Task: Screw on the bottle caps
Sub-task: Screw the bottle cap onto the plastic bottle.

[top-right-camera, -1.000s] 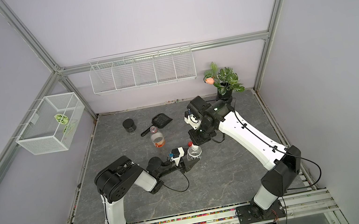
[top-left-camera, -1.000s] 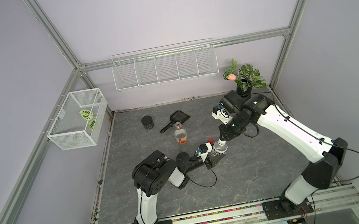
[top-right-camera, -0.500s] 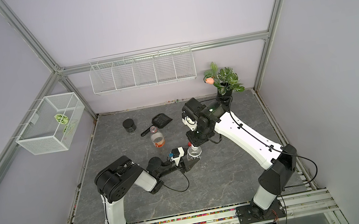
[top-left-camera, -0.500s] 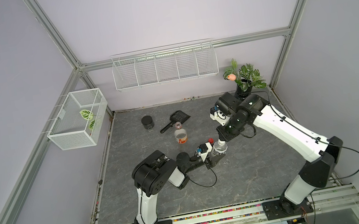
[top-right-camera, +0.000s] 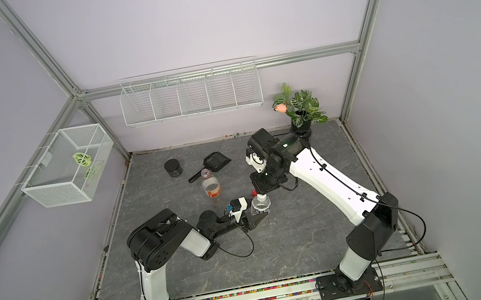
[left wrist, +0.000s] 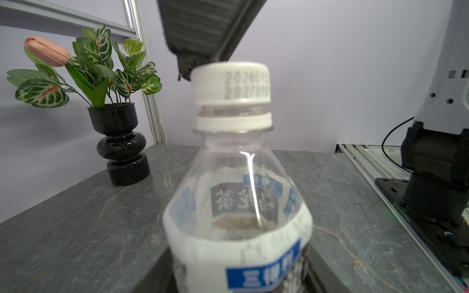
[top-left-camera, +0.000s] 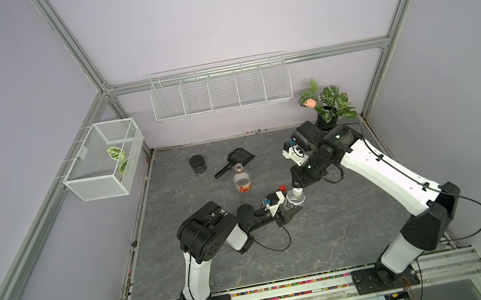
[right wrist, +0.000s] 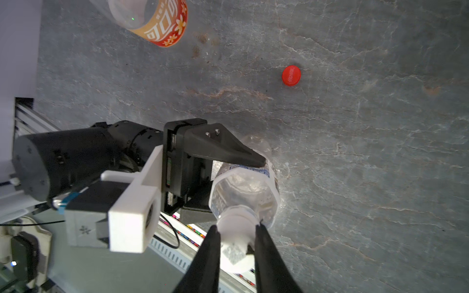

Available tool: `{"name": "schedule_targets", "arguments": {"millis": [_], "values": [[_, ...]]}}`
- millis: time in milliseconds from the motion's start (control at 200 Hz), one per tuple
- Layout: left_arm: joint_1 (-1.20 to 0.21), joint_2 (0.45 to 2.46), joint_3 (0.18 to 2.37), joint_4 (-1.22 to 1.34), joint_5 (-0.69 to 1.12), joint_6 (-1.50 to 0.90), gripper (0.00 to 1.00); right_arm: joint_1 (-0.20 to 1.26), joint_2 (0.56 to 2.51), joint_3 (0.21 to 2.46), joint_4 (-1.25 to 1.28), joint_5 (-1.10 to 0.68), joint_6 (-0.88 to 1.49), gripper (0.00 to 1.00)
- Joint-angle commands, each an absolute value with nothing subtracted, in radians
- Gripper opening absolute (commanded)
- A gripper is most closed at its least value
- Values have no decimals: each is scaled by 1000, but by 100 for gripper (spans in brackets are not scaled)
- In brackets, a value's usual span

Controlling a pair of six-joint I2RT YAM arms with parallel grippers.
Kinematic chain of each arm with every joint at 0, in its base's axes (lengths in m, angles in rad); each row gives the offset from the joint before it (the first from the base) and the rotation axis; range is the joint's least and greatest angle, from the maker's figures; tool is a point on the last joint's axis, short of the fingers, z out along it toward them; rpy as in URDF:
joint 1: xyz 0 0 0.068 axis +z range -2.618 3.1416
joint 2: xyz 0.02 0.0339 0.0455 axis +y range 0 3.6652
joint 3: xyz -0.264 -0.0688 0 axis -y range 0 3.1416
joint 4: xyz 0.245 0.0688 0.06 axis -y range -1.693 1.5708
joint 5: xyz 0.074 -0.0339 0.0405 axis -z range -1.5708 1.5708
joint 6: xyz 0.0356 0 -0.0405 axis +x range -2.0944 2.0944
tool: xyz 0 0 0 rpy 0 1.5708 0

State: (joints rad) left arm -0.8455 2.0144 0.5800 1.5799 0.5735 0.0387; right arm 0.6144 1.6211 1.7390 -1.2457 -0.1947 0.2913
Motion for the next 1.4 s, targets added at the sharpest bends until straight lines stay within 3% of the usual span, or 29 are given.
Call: {"name": "schedule_targets", "arguments": {"millis": [0,265,935,1395], "values": [[-853,2040,575,1543,581,44,52,592,1554,1706,-1174,-276,316,32],[-854,2042,578,1543,583,39,52,510,1454,1541,-1048,-288,340,30],[-854,2042,575,1543,575,43,52,504,1523,1541,-1090,-379,319,23],[-854,2038,571,1543,564,41,51,501,1460,1481,-1116,-385,339,20]]}}
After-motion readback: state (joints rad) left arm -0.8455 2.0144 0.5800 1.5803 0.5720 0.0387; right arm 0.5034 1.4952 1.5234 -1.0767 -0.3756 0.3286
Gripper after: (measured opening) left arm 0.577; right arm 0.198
